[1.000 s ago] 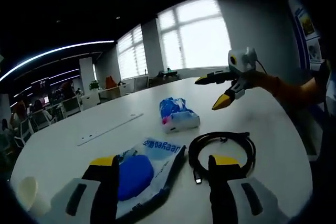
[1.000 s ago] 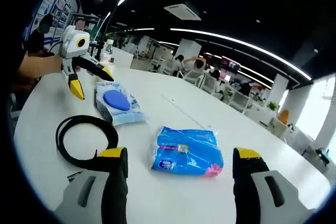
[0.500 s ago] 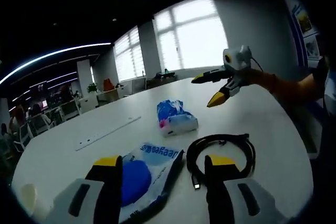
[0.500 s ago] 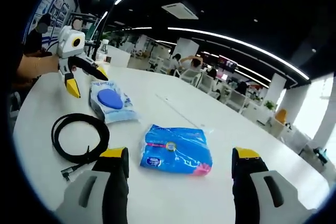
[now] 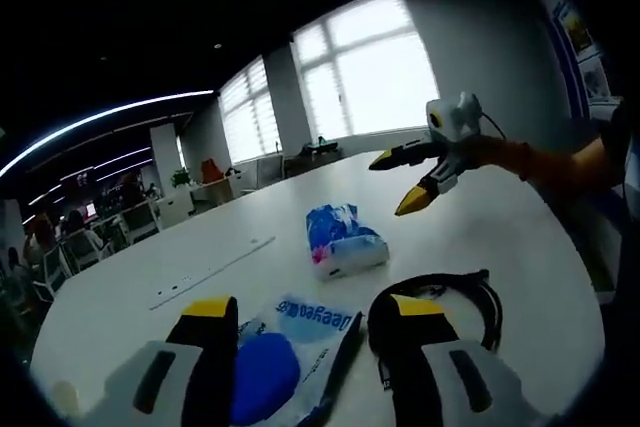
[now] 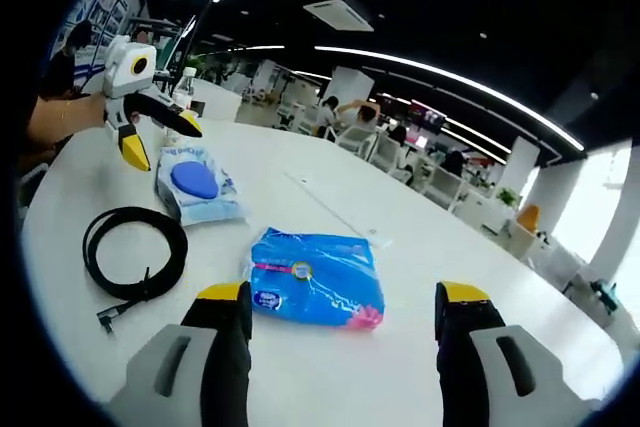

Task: Arrange the tabletop items into an orderly group along one side of the table until the central work area is clear of visible clutter.

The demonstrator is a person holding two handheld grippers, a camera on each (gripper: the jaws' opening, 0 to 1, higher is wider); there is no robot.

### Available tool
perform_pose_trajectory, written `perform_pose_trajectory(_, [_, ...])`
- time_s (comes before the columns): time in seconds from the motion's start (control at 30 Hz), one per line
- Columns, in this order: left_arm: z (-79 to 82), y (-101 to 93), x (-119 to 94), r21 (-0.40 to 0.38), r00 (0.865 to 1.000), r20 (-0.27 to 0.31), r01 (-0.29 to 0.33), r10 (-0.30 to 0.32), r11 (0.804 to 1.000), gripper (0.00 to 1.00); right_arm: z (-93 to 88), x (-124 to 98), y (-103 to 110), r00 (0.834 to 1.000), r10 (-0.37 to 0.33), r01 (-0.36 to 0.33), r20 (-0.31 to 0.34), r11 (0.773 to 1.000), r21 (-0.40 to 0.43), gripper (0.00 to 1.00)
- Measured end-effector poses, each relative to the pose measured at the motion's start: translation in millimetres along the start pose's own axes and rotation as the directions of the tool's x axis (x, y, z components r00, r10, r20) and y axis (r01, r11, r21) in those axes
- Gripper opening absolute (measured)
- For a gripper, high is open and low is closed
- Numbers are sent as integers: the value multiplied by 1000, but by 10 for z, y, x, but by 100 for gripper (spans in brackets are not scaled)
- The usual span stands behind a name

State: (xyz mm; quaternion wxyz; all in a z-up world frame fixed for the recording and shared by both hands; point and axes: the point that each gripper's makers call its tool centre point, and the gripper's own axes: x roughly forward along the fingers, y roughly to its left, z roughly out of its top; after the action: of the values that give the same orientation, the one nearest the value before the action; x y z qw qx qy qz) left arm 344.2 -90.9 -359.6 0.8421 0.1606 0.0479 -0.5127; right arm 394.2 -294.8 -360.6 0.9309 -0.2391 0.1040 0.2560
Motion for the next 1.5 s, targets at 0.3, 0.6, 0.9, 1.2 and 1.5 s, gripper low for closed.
perform_pose_trajectory(0.3, [103,-63,129,26,1000,-3,14,-14,1000,58,8,-7,-80,1000,-4,3,-17,1000,-17,68])
perform_pose_trajectory(0.6, [263,-81,387,72,999,-6,38,-38,997,53,92,5,-137,1000,12,-13,-13,999,-42,65])
perform_pose_trajectory(0.9, [187,-108,624,101,997,-42,65,-61,993,52,51,24,-196,1000,16,-17,-27,998,-57,61])
perform_pose_trajectory(1.2, [208,-20,798,67,996,-34,84,-82,994,49,-8,140,-196,999,28,-28,-19,999,-17,61])
perform_pose_trajectory(1.5, [128,-76,958,109,990,-82,126,-117,986,46,-53,255,-302,999,29,-29,-29,1000,-1,57])
